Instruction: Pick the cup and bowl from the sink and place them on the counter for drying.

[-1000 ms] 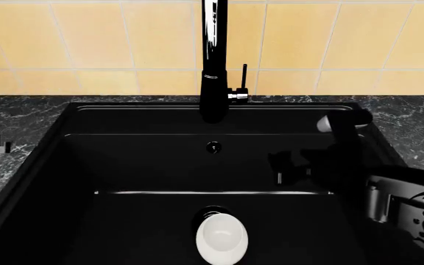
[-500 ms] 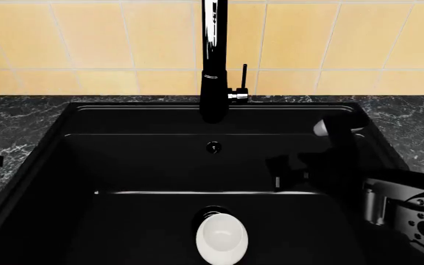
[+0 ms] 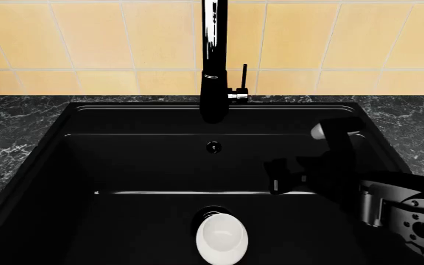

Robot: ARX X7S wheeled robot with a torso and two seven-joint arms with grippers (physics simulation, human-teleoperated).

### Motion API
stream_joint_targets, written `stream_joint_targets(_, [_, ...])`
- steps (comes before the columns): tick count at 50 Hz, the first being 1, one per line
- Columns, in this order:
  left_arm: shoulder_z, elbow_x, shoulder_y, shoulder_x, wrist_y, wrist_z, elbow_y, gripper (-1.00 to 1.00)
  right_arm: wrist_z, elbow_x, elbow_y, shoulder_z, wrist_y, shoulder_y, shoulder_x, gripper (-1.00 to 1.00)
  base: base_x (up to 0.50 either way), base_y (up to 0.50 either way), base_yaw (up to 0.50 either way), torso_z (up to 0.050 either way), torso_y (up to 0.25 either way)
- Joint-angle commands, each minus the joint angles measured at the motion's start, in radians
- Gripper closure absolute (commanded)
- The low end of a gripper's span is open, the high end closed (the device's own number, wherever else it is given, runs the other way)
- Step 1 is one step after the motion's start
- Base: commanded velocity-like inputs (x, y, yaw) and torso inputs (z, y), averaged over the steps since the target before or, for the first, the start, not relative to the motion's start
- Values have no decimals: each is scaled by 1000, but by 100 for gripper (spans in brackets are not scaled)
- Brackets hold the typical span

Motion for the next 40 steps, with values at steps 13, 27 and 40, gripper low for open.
stream_joint_targets(13, [-21,-56,-97,30,-58,-60,37,-100,-8,3,0,-6,-9,-3,2,-100,0,0,0,0,0])
stream_joint_targets(27, [-21,-56,-240,108,-96,-63,77,-100,-11,11,-6,-15,7,6,13,-100,0,0,0,0,0])
stream_joint_targets(40, [-47,-112,-293,229,-51,-49,77,-100,30,24,34,-21,52,41,-2,-100,0,0,0,0,0])
